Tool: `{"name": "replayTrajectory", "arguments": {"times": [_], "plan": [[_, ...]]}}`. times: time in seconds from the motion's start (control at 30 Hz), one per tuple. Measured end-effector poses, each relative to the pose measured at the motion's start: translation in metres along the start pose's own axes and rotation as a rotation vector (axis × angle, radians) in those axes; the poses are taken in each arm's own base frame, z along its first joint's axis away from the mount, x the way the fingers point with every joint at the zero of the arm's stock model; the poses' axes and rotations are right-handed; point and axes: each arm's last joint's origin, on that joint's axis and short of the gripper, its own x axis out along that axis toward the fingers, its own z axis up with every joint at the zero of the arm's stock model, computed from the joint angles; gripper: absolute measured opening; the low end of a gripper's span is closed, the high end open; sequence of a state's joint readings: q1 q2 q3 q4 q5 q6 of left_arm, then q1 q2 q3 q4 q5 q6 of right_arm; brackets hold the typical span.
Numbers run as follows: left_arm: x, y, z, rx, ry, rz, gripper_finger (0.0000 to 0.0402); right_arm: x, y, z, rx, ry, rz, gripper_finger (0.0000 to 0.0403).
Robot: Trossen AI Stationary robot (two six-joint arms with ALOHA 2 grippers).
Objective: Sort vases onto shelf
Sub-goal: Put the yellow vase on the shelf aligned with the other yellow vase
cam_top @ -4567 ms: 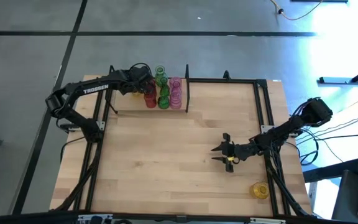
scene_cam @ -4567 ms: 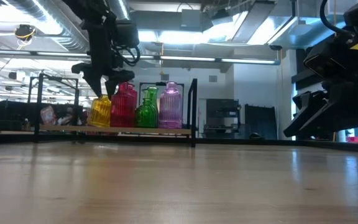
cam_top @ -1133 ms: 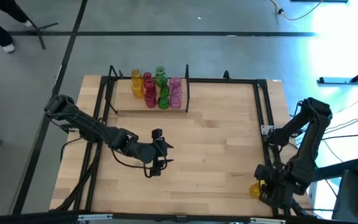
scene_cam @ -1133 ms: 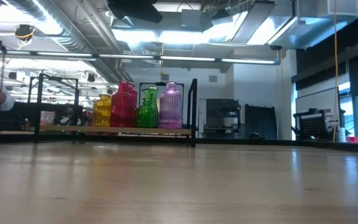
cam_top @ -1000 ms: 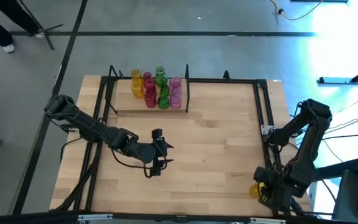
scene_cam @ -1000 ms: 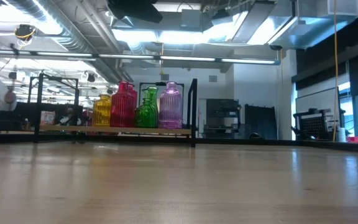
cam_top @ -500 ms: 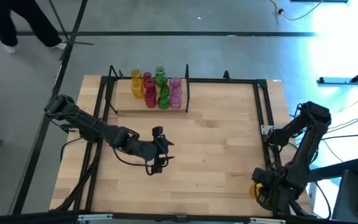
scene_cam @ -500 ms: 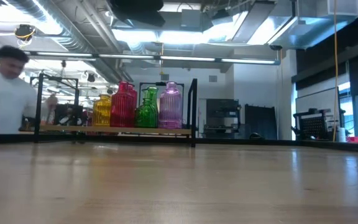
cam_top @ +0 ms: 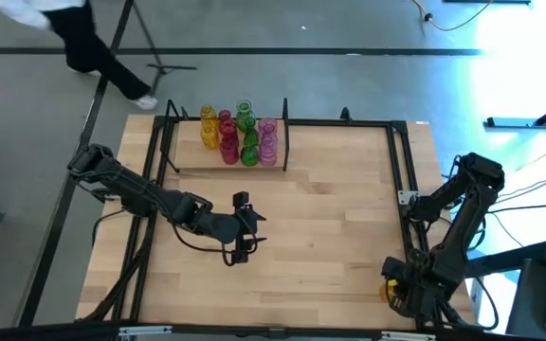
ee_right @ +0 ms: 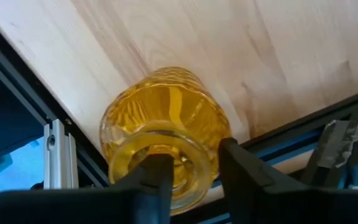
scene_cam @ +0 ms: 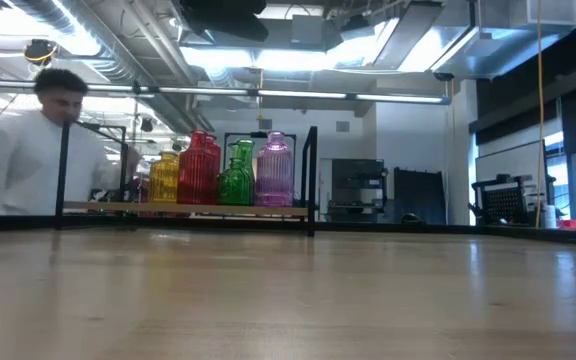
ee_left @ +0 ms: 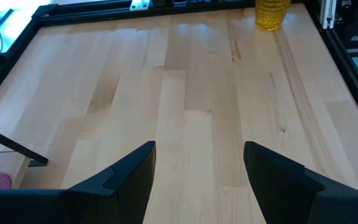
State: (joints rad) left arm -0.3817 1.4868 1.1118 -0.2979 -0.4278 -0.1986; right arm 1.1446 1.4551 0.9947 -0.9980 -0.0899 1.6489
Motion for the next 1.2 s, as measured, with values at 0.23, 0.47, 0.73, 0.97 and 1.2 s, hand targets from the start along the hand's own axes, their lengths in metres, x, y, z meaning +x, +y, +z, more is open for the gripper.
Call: {"name": "replayTrajectory", "arguments": {"times": [0.23,0.47,0.73,0.97,1.2], "plan": [[0.000,0.000,0.000,0.000,0.000,0.000,0.0237,-0.006,0.005,0.005,-0.089,-0.117,0.025,0.0019],[0.000,0.000,0.000,0.000,0.000,0.000,0.0237,-0.025,0.016,0.035,-0.203,-0.370,0.043,0.0039],[0.000,0.000,0.000,-0.001,0.000,0.000,0.0237,-0.035,0.017,0.096,-0.360,-0.466,0.049,0.0019],[0.000,0.000,0.000,-0.009,0.000,0.000,0.0237,-0.044,0.009,0.143,-0.444,-0.481,0.098,0.0030],[0.000,0.000,0.000,-0.035,0.000,0.000,0.0237,-0.055,0.000,0.177,-0.489,-0.472,0.095,0.0024]]}}
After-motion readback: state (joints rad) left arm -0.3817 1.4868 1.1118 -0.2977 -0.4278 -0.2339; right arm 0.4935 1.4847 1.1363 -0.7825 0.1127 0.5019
